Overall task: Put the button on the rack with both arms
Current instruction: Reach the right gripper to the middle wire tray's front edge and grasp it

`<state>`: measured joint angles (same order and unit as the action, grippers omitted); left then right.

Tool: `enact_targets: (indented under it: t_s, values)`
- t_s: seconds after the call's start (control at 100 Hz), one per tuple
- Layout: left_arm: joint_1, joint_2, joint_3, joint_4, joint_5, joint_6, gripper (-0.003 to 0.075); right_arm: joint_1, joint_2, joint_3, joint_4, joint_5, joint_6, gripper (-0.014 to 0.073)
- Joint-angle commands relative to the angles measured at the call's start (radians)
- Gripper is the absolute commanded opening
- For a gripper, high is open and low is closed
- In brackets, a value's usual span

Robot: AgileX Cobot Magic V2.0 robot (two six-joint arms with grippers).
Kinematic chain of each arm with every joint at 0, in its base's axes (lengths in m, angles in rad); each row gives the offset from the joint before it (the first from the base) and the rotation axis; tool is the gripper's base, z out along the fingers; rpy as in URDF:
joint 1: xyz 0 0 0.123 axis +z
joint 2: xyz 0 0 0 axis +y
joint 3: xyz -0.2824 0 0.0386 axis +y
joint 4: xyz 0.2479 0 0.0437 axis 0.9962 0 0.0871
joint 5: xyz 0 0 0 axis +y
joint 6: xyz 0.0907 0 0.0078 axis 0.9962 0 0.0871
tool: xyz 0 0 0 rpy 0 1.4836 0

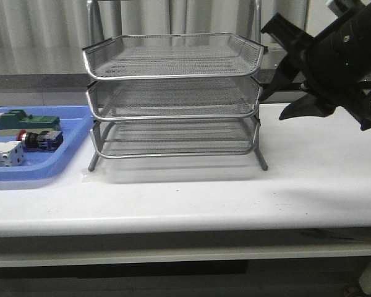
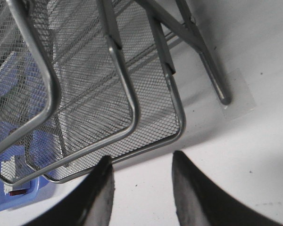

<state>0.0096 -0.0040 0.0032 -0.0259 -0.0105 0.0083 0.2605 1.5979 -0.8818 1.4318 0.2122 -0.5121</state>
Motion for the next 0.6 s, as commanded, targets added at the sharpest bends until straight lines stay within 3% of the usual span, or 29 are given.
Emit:
enact_targets:
  t_s: [0.0, 0.16, 0.59]
  values:
    - [0.003, -0.031, 0.033, 0.001, -0.082, -0.008, -0.0020, -0.007, -0.008, -0.030, 0.132, 0.032, -0.133, 0.0318]
    - [0.003, -0.031, 0.033, 0.001, -0.082, -0.008, -0.0020, -0.007, 0.046, -0.063, 0.213, 0.093, -0.237, 0.0318]
    - [0.003, -0.031, 0.033, 0.001, -0.082, -0.008, -0.0020, -0.007, 0.160, -0.181, 0.237, 0.132, -0.242, 0.0318]
